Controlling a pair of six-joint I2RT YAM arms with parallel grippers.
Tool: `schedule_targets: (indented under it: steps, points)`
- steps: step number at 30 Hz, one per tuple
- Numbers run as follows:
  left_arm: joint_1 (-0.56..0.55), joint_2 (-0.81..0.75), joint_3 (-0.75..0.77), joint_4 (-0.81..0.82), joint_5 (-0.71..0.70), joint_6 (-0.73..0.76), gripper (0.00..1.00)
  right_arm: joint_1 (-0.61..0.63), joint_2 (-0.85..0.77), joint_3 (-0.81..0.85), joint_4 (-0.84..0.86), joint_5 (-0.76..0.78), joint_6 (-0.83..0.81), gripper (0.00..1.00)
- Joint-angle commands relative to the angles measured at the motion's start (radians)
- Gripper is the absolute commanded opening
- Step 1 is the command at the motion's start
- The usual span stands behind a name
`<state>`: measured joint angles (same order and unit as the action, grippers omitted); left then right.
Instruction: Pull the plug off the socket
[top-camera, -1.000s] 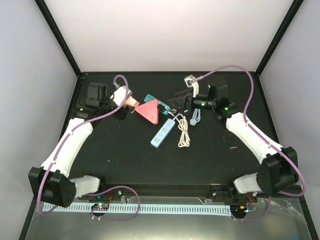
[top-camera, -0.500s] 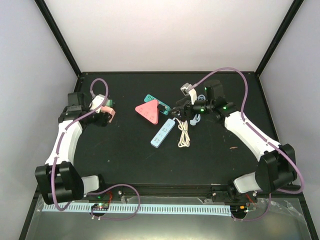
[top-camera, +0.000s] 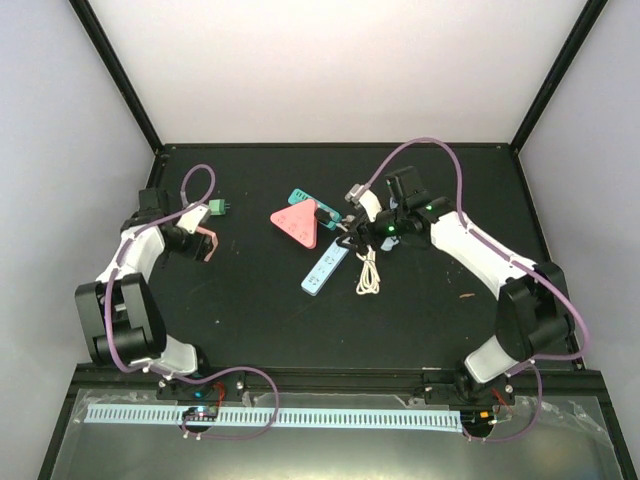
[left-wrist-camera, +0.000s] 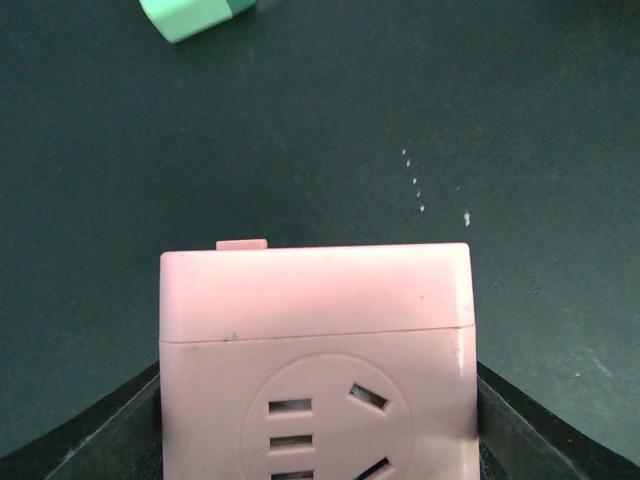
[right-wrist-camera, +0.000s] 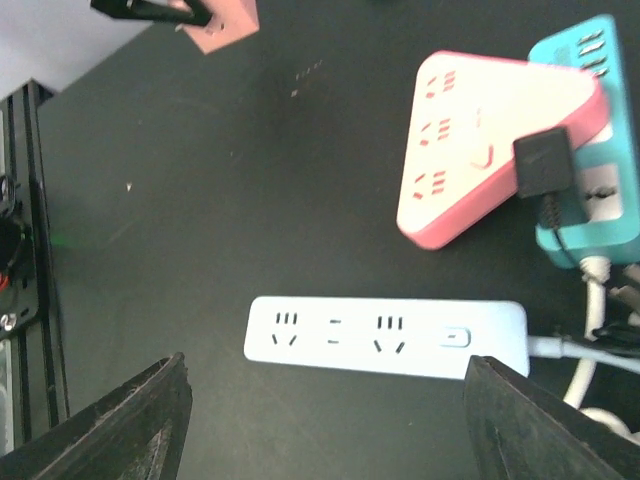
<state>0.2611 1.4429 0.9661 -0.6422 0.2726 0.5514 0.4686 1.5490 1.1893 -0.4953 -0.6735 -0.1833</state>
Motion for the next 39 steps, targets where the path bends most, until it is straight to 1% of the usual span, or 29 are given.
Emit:
schedule_targets:
  steps: [1, 6, 9, 12, 17, 21, 24, 27, 30, 34, 36, 39]
  points:
    - [0.013, 0.062, 0.052, 0.014, -0.043, 0.022, 0.32, 0.022, 0.035, 0.041, -0.095, 0.026, -0.121, 0.76]
    - [0.017, 0.113, 0.072, 0.024, -0.049, 0.019, 0.33, 0.063, 0.052, 0.041, -0.140, 0.058, -0.232, 0.77]
    - [0.017, 0.144, 0.084, 0.025, -0.045, 0.015, 0.34, 0.103, 0.053, 0.049, -0.198, 0.049, -0.360, 0.77]
    - [0.018, 0.167, 0.091, 0.026, -0.046, 0.012, 0.37, 0.144, 0.064, 0.067, -0.255, 0.085, -0.496, 0.78]
    - [0.022, 0.190, 0.093, 0.024, -0.042, 0.006, 0.42, 0.173, 0.123, 0.142, -0.339, 0.128, -0.612, 0.80]
    - [0.021, 0.199, 0.094, 0.013, -0.039, 0.008, 0.54, 0.192, 0.176, 0.213, -0.409, 0.152, -0.715, 0.84]
    - [0.023, 0.203, 0.097, 0.007, -0.036, 0.010, 0.67, 0.204, 0.218, 0.271, -0.496, 0.168, -0.850, 0.87]
    - [0.024, 0.208, 0.103, -0.009, -0.027, 0.011, 0.74, 0.207, 0.258, 0.327, -0.540, 0.194, -0.939, 0.90]
    - [0.025, 0.207, 0.105, -0.019, -0.015, 0.012, 0.81, 0.221, 0.301, 0.380, -0.561, 0.224, -0.992, 0.91]
    - [0.026, 0.194, 0.100, -0.028, 0.000, 0.008, 0.95, 0.263, 0.360, 0.409, -0.559, 0.297, -1.028, 0.92]
    - [0.026, 0.189, 0.103, -0.035, 0.002, 0.009, 0.98, 0.280, 0.381, 0.413, -0.546, 0.314, -1.038, 0.92]
    - [0.026, 0.174, 0.107, -0.047, 0.003, 0.010, 0.99, 0.298, 0.406, 0.416, -0.530, 0.332, -1.051, 0.91]
